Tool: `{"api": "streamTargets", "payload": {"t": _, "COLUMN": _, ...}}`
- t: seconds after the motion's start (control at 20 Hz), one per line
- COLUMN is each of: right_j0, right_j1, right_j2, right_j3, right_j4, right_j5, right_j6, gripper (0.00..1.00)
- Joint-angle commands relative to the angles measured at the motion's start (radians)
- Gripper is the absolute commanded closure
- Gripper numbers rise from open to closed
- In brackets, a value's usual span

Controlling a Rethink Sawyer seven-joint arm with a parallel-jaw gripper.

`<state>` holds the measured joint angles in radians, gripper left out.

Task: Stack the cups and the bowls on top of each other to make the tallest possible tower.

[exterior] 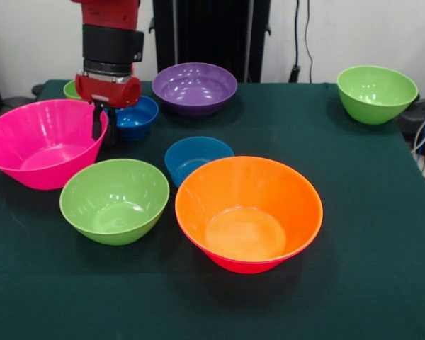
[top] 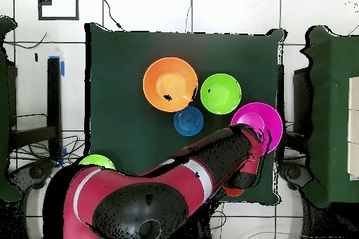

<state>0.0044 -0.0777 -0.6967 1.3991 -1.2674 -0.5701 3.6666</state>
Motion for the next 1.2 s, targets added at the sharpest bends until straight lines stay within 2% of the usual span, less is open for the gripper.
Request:
{"api": "streamTargets", "payload": {"t": 0.05, "right_j0": 0.021, "right_j1": 0.061, "right_j2": 0.179, "right_j3": -0.015, "right_j4": -0.017, "right_j5": 0.061, "right_j6": -0.006, "gripper": 1.0}}
{"api": "streamTargets", "payload": {"t": 0.65, "right_j0": 0.082, "right_j1": 0.051, "right_j2": 0.148, "right_j3": -0.015, "right_j4": -0.131, "right_j5": 0.05, "right_j6": 0.153, "gripper": 1.0}}
{"api": "streamTargets", "payload": {"t": 1.0, "right_j0": 0.111, "right_j1": 0.047, "right_j2": 0.125, "right_j3": -0.015, "right_j4": -0.172, "right_j5": 0.05, "right_j6": 0.218, "gripper": 1.0}}
{"api": "streamTargets", "payload": {"t": 1.2, "right_j0": 0.12, "right_j1": 0.041, "right_j2": 0.129, "right_j3": -0.012, "right_j4": -0.173, "right_j5": 0.057, "right_j6": 0.222, "gripper": 1.0}}
